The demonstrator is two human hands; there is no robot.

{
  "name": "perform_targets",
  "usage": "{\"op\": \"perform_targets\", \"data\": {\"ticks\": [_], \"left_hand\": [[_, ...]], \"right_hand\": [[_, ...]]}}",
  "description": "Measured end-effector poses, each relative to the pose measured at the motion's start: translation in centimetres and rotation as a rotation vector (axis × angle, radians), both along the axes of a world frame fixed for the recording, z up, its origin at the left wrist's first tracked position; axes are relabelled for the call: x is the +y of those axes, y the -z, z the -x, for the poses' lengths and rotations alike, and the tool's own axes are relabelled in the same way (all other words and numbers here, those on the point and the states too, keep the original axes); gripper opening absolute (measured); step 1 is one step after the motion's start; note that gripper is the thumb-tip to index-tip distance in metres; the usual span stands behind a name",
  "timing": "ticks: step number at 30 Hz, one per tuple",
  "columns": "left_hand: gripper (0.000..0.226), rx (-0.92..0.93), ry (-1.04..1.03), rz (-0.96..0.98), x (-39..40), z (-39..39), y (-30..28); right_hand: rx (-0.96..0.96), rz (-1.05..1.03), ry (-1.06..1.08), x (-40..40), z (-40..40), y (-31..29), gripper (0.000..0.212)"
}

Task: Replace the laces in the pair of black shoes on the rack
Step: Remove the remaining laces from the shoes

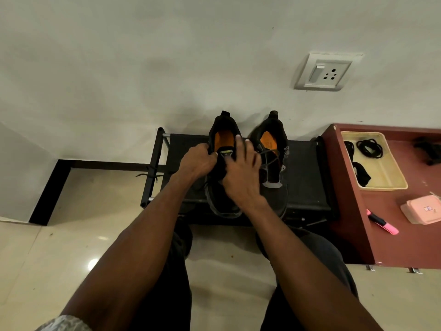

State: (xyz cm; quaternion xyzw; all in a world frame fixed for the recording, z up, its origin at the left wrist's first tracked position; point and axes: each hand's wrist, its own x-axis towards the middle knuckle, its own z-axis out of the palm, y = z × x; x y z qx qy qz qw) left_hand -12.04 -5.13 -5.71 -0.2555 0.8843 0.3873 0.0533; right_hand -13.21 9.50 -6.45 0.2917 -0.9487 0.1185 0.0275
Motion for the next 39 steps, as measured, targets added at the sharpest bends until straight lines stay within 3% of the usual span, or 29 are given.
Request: {"op": "perform_targets", "data": {"ticks": [2, 6, 10, 13, 15, 17, 19, 23, 25, 28, 31, 37, 39], "left_hand": [[0.022, 0.001, -0.002, 0.002, 0.1, 0.0, -0.1], [0.022, -0.004, 0.002, 0.006, 0.0, 0.0, -0.1], [0.021, -0.017, 0.012, 0.011, -0.1, 0.0, -0.2], [0.02, -0.02, 0.012, 0.016, 0.1, 0.0, -0.3], [0.021, -0.023, 0.012, 0.014, 0.1, 0.0, -0.4], [0.022, -0.023, 0.009, 0.011, 0.1, 0.0, -0.4], [0.022, -0.022, 0.007, 0.023, 0.1, 0.0, -0.4], [0.019, -0.015, 0.002, 0.017, 0.2, 0.0, -0.4], [0.02, -0.013, 0.0, 0.007, 0.3, 0.0, -0.4], [0.019, -0.016, 0.0, 0.013, 0.2, 0.0, -0.4], [0.019, -0.025, 0.005, 0.033, 0.2, 0.0, -0.5], [0.013, -0.038, 0.013, 0.071, 0.4, 0.1, -0.7], [0.012, -0.037, 0.016, 0.065, 0.4, 0.1, -0.7]], "right_hand": [[-0.017, -0.054, -0.067, -0.4, -0.8, 0.9, 0.033], [0.012, 0.029, -0.039, 0.3, 0.4, 0.1, 0.023], [0.077, 0.434, 0.422, 2.8, 3.8, -3.0, 0.022], [-0.01, 0.57, 0.762, 5.5, 6.0, -3.6, 0.025], [-0.022, 0.549, 0.83, 6.1, 6.2, -3.5, 0.029], [0.035, 0.457, 0.699, 5.4, 5.7, -3.3, 0.039], [0.062, 0.353, 0.419, 3.7, 4.7, -3.1, 0.046], [-0.071, -0.013, -0.059, 0.8, 1.5, -1.3, 0.033], [-0.114, -0.065, -0.129, 0.3, 0.9, -0.4, 0.028], [-0.057, 0.018, -0.119, 0.5, 1.3, -0.1, 0.019], [0.021, 0.207, 0.109, 1.5, 2.8, -1.2, 0.016], [0.06, 0.741, 0.847, 6.3, 7.2, -3.3, 0.021], [0.046, 0.717, 0.969, 7.4, 7.9, -3.2, 0.029]]}}
